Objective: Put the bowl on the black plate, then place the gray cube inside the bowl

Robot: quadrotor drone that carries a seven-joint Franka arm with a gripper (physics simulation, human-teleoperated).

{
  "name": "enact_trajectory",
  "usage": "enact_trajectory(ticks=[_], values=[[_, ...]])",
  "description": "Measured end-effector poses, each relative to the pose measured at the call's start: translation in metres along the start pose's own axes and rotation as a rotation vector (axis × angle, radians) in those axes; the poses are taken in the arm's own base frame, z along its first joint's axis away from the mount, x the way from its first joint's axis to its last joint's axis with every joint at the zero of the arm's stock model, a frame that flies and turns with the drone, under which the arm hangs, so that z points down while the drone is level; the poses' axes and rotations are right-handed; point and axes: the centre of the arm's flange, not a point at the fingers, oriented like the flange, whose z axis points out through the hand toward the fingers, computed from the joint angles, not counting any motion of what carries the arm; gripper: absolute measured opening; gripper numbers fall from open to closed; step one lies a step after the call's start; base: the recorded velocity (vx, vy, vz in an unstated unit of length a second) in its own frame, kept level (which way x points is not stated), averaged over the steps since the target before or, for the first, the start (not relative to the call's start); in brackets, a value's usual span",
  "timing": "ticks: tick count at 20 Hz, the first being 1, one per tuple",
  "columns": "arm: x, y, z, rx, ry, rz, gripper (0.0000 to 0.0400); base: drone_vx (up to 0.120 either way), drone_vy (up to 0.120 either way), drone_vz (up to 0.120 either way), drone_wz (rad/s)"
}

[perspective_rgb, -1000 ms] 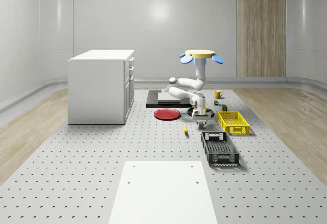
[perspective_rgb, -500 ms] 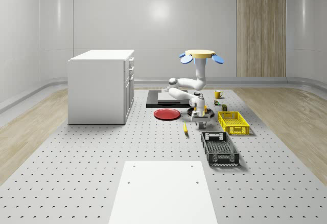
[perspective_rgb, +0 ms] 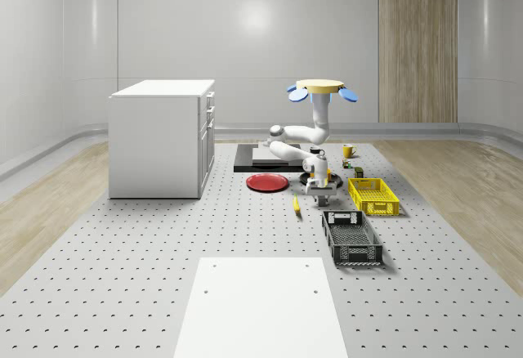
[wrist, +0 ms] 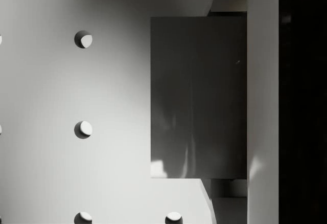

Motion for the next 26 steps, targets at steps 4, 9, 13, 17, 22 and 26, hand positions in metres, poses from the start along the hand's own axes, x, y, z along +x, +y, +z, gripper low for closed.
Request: enact_trajectory(ticks=[4,9,13,17,22,26], values=[[0.0,0.0,0.0,0.0,0.0,0.0,0.0265,0.0,0.0,0.0,0.0],[0.001,0.0,-0.007,0.0,0.0,0.0,0.0254,0.0,0.0,0.024,0.0],[0.001,0.0,-0.018,0.0,0.0,0.0,0.0252,0.0,0.0,0.12,0.0],[0.001,0.0,-0.024,0.0,0.0,0.0,0.0251,0.0,0.0,0.12,0.0],[0.001,0.0,-0.026,0.0,0.0,0.0,0.025,-0.056,0.056,0.12,0.0],[0.001,0.0,-0.027,0.0,0.0,0.0,0.025,-0.12,0.12,0.0,0.0]])
